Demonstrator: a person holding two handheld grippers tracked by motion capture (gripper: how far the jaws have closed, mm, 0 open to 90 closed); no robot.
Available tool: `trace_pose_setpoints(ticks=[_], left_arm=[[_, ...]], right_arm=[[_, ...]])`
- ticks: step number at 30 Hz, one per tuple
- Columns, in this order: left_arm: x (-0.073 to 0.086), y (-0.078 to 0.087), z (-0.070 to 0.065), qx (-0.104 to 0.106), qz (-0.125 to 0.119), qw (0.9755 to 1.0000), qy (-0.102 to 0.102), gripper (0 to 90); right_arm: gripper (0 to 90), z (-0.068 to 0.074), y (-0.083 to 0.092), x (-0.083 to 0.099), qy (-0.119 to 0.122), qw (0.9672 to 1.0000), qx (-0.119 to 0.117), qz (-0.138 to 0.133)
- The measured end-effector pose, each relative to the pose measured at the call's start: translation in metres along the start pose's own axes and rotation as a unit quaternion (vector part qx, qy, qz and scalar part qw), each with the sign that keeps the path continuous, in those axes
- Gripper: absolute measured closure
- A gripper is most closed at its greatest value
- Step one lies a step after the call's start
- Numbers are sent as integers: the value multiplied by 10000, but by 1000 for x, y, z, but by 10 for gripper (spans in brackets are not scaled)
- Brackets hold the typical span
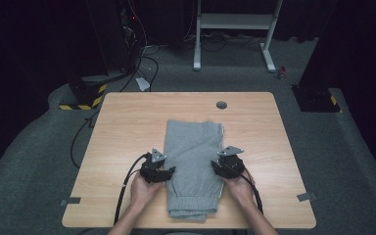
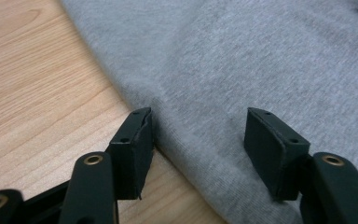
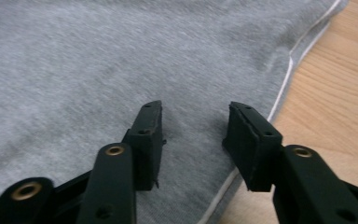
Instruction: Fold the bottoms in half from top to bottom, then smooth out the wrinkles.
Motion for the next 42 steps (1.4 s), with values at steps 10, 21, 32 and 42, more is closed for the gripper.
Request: trace_pose_setpoints(ticks=[10, 21, 32, 42], left_arm=[[-13, -1, 13, 228, -59, 9988, 428, 412], [-42, -14, 44, 153, -81, 9958, 898, 388], [-51, -38, 59, -44, 242, 9949, 981, 352], [-65, -56, 57, -567, 463, 9955, 607, 350]], right_arm=[[516, -16, 0, -10, -633, 9979, -72, 140], [483, -39, -4, -22, -1387, 9903, -14, -15], [466, -49, -30, -36, -1587, 9866, 321, 189], [472, -49, -46, -38, -1428, 9877, 513, 386]])
Point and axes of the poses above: each handheld gripper's, and its own axes: y roughly backward along the jaws, x roughly out of its underside, z roughly to its left, the point moved 7 cm from there along -y, roughly forward along the jaws, and after that the axes turned 3 degrees about x, right-handed, at the moved point
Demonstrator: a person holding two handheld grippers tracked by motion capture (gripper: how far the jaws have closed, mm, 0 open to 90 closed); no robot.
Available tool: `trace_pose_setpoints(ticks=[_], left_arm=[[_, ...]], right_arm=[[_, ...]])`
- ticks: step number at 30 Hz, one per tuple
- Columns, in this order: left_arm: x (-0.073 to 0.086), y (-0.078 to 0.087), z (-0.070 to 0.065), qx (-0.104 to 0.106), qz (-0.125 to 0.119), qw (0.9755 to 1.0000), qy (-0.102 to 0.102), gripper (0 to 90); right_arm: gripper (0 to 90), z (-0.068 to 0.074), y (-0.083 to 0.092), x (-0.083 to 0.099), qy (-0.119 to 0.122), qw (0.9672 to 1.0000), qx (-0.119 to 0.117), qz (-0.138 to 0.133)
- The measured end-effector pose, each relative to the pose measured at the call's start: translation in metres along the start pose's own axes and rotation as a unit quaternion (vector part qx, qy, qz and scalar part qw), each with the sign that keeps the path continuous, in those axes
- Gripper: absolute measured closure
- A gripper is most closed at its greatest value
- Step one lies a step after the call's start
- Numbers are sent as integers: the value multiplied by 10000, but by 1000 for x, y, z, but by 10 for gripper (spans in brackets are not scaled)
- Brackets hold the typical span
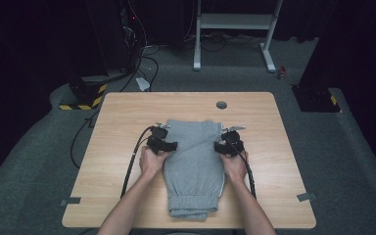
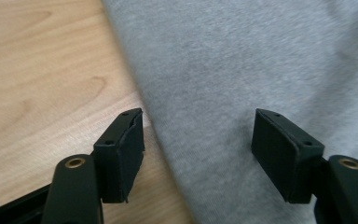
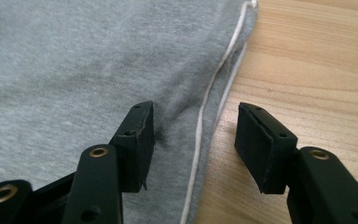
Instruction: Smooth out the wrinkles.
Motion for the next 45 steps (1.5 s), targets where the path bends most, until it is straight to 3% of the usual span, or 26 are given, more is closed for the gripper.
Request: trace_pose_setpoints(ticks=[1, 2, 3, 6, 13, 16, 20, 27, 29, 38, 41, 45], left_arm=[[0, 0, -1, -1, -24, 10000, -18, 396], [-1, 0, -2, 35, -39, 10000, -49, 396], [-1, 1, -5, 116, -61, 9998, -157, 484], [-1, 1, -7, 199, -77, 9994, -265, 569], [0, 3, -4, 477, -71, 9988, -50, 828], [1, 3, -3, 609, -178, 9980, 77, 841], [1, 5, 2, 977, -197, 9942, 408, 846], [-7, 25, 1, 1195, -385, 9917, 292, 846], [-12, 35, 0, 1267, -482, 9905, 212, 847], [-18, 55, 1, 1497, -720, 9857, 269, 849], [-23, 64, 2, 1572, -877, 9832, 311, 849], [-26, 69, 6, 1541, -861, 9839, 291, 849]], right_arm=[[492, 1, 0, 0, 145, 9999, 66, -2], [492, 1, 0, 0, 145, 9999, 66, -2], [532, 2, 0, 0, 164, 9999, 35, 12], [589, 4, 0, 0, 274, 9996, 36, -7], [806, 9, 1, 0, 380, 9989, -258, 23], [815, 10, 1, 0, 359, 9989, -284, 20], [826, 8, 2, -1, 285, 9986, -426, 83], [828, 10, 14, -9, 376, 9975, -603, -11], [829, 12, 23, -15, 432, 9966, -681, -148], [833, 11, 42, -22, 304, 9943, -958, -369], [834, 11, 50, -28, 392, 9939, -948, -405], [834, 13, 57, -37, 495, 9931, -942, -487]])
Point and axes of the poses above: each handheld gripper's, and its own axes: y roughly backward along the jaws, x roughly out of its underside, z roughly to its left, the point moved 7 cm from there along -y, roughly forward along the jaws, and after that the axes turned 3 degrees about x, right-handed, at the moved point
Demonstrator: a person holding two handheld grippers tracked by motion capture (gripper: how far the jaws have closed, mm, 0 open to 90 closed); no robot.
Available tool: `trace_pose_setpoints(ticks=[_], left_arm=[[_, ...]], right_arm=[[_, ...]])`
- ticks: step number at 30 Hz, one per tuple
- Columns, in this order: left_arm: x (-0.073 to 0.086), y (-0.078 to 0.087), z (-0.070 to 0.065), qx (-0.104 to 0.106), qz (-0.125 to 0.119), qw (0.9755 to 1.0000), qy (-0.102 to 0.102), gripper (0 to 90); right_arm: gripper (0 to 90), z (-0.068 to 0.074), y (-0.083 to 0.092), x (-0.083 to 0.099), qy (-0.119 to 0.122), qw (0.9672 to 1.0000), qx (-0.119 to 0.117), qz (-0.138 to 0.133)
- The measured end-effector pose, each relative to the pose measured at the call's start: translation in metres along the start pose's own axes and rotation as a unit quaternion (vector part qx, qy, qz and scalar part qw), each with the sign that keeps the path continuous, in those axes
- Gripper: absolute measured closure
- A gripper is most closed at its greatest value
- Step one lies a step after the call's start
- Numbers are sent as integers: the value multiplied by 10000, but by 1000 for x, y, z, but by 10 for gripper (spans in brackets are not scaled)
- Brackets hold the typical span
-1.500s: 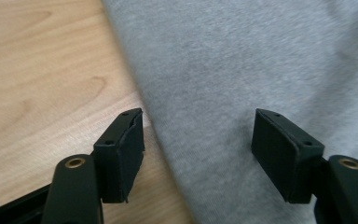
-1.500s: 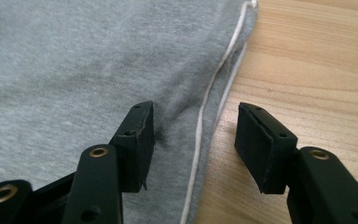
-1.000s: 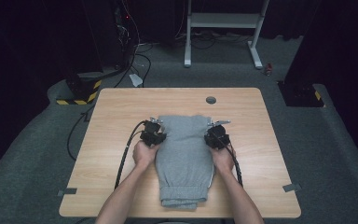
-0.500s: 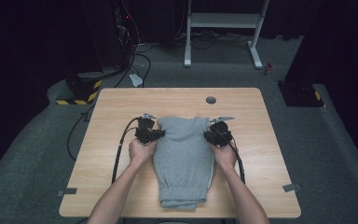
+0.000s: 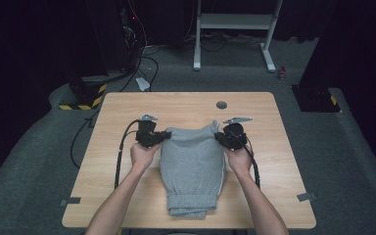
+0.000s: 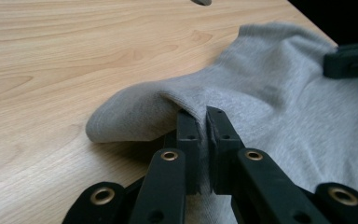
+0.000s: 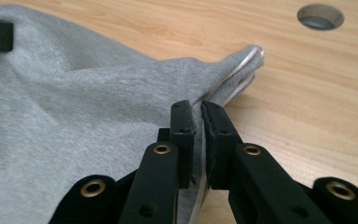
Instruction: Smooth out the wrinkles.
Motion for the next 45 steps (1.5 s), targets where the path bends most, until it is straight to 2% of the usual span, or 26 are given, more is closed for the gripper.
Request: trace_pose_setpoints(ticks=[3, 4, 7, 9, 13, 15, 16, 17, 19, 20, 21, 22, 24, 26, 31, 32, 38, 45], left_arm=[[-7, 7, -3, -80, -56, 9999, -142, 849], [-10, 8, -4, -80, -87, 9999, -127, 849], [-17, 12, -4, -119, -103, 9996, -220, 849], [-22, 15, -4, -110, -137, 9997, -181, 849], [-38, 21, -3, -117, -240, 9995, -159, 849], [-52, 23, -2, -170, -300, 9993, -138, 849], [-58, 25, -1, -213, -304, 9991, -189, 849], [-63, 26, -2, -249, -350, 9989, -193, 849], [-74, 31, -2, -292, -456, 9983, -232, 849], [-77, 34, -4, -306, -516, 9979, -247, 849], [-78, 37, -6, -294, -583, 9975, -252, 849], [-78, 40, -8, -259, -617, 9974, -277, 849], [-74, 44, -13, -191, -661, 9971, -330, 848], [-64, 50, -14, -83, -745, 9965, -355, 847], [-50, 55, -15, 18, -769, 9965, -337, 847], [-46, 57, -17, 35, -779, 9962, -376, 847], [-28, 61, -23, 111, -731, 9961, -488, 847], [-16, 68, -30, 190, -744, 9954, -568, 846]], right_arm=[[834, 2, 5, -8, 30, 10000, -18, -62], [834, 3, 7, -11, 26, 9999, -20, -104], [835, 4, 13, -18, 187, 9997, 35, -129], [835, 3, 16, -24, 123, 9997, -2, -221], [836, 1, 20, -37, 173, 9993, -24, -335], [836, -2, 22, -49, 166, 9992, 21, -375], [836, -4, 23, -63, 192, 9988, 64, -451], [836, -4, 23, -63, 192, 9988, 64, -451], [836, -4, 28, -77, 199, 9981, 83, -570], [836, 1, 33, -83, 247, 9974, 26, -675], [836, 6, 37, -88, 475, 9958, 60, -779], [836, 8, 40, -91, 522, 9955, 77, -790], [836, 9, 42, -90, 442, 9953, 33, -858], [836, 9, 41, -79, 410, 9958, -62, -816], [836, 12, 43, -62, 385, 9957, -183, -818], [836, 15, 44, -54, 359, 9957, -265, -817], [836, 21, 46, -40, 447, 9954, -324, -785], [835, 28, 52, -24, 502, 9944, -436, -824]])
Point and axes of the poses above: each handheld gripper's, and its own axes: y roughly backward along the jaws, x roughly out of its underside, z roughly to its left, the point moved 7 cm from there along -y, roughly forward along the jaws, and after that the axes turned 3 degrees about x, right-handed, at the moved point
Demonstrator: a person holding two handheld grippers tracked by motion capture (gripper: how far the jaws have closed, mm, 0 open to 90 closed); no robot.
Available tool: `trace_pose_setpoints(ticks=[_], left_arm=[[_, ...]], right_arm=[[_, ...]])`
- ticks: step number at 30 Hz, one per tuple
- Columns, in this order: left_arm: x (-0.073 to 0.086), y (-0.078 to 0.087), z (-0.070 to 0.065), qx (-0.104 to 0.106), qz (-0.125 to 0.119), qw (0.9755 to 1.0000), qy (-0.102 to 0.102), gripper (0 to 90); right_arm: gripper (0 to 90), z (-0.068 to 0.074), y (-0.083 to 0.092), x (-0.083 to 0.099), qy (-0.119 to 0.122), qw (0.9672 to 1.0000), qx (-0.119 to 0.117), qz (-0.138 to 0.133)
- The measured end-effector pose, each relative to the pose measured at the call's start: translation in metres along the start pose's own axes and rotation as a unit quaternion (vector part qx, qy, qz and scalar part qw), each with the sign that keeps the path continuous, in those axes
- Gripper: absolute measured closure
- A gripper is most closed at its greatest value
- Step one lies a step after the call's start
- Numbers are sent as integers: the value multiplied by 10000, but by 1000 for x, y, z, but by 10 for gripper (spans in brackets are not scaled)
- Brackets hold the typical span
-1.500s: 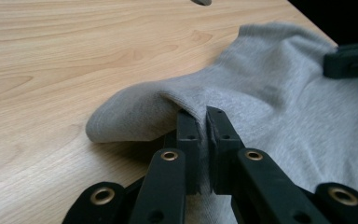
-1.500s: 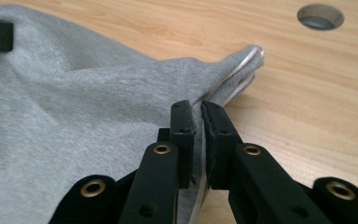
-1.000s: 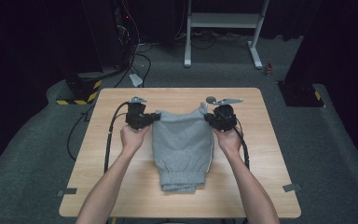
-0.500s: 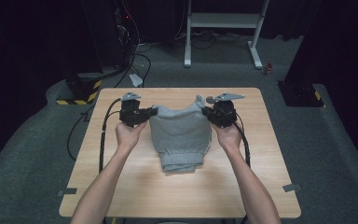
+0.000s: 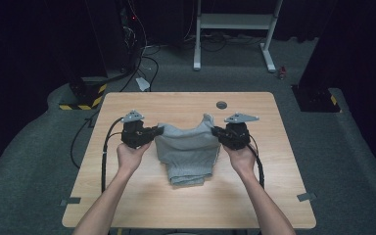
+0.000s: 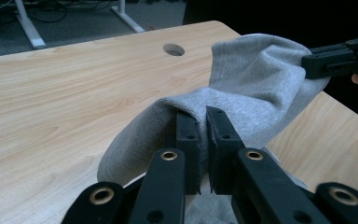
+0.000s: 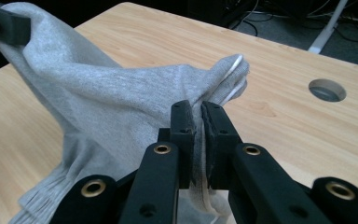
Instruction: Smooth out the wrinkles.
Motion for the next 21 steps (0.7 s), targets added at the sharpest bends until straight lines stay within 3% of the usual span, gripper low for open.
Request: trace_pose_setpoints(ticks=[14, 21], left_arm=[[25, 8, -19, 167, 164, 9995, -211, 843], [36, 9, -27, 246, 143, 9994, -206, 843]], right_arm=[[835, 11, 14, 35, 11, 9998, -205, -8], [835, 12, 19, 48, -29, 9997, -246, 9]])
Point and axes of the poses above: each handheld gripper's, and its own axes: y roughly backward along the jaws, x roughly out of its underside, z roughly to its left, the point moved 7 cm from there along -y, roughly forward along the jaws, and after that the axes turned 3 degrees about x, right-handed, at the moved point
